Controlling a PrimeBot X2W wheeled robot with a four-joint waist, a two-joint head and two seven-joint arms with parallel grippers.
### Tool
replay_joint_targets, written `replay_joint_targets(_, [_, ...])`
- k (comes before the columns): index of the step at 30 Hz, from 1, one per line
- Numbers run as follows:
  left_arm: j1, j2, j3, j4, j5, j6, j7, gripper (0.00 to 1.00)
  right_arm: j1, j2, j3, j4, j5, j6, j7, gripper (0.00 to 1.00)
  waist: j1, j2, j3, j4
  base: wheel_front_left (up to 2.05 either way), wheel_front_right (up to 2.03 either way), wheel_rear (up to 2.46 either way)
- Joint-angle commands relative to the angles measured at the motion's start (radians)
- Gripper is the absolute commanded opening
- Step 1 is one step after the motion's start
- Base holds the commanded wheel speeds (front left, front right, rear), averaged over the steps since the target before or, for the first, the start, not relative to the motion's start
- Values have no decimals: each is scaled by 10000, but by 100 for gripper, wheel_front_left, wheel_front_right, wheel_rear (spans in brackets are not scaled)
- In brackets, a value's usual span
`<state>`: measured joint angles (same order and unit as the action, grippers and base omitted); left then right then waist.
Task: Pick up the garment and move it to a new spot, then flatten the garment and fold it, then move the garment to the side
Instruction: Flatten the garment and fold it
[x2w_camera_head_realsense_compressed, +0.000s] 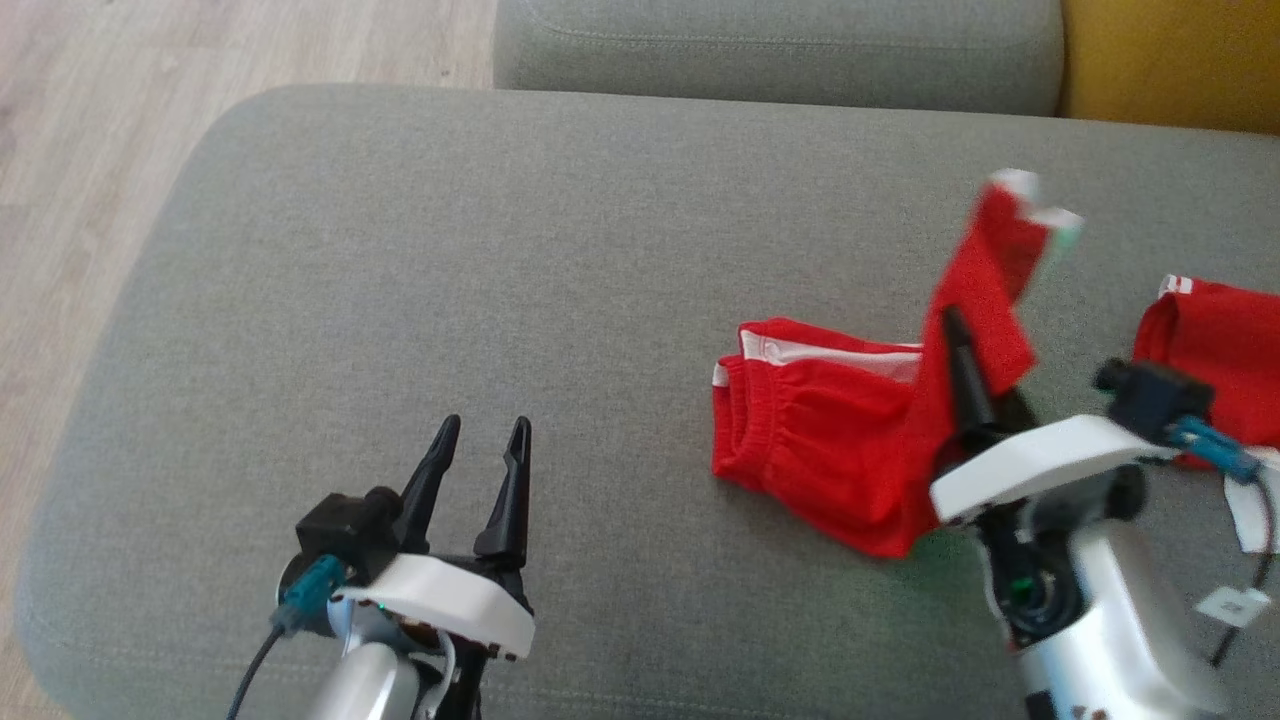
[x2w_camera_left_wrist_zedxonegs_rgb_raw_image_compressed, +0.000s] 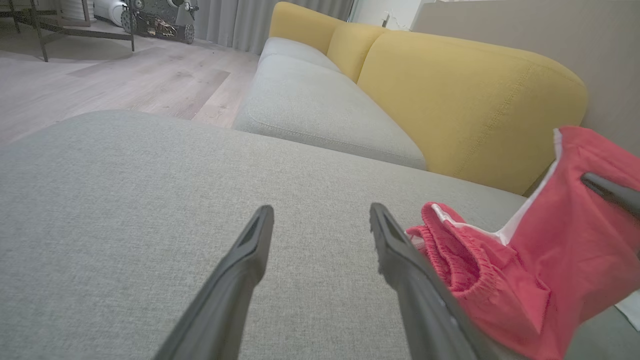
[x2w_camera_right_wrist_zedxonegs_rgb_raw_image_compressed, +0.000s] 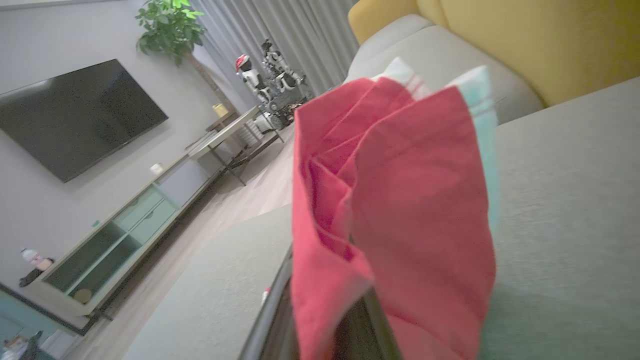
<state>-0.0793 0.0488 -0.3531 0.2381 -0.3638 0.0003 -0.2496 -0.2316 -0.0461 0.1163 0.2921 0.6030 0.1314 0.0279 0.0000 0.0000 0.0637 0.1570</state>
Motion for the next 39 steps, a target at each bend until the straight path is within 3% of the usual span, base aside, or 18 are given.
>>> replay_joint_targets(1, [-118,14,270,-249,62,28,-122,100,-117,-42,583,-485,153,-7,18,0,0,0,-50,39,0,0,0])
replay_joint_targets(17, [21,14,274,-169,127,16,-122,100,139,-255,2772,265,17,-7,164,0,0,0,-32,307,0,0,0])
replay_joint_targets(18, [20,14,267,-164,122,18,-122,100,127,-260,2848,338,-34,-7,129,37,0,0,-22,307,0,0,0])
replay_joint_targets(19, [17,14,258,-160,114,21,-122,100,117,-256,2911,399,-61,-7,76,84,0,0,-8,305,0,0,0])
replay_joint_targets(20, [13,14,251,-157,102,25,-122,100,111,-245,2983,453,-34,-7,45,100,0,0,5,300,0,0,0])
replay_joint_targets(39, [-59,14,144,-178,2,90,-122,100,-176,-360,4532,1593,690,-7,467,100,0,0,128,271,0,0,0])
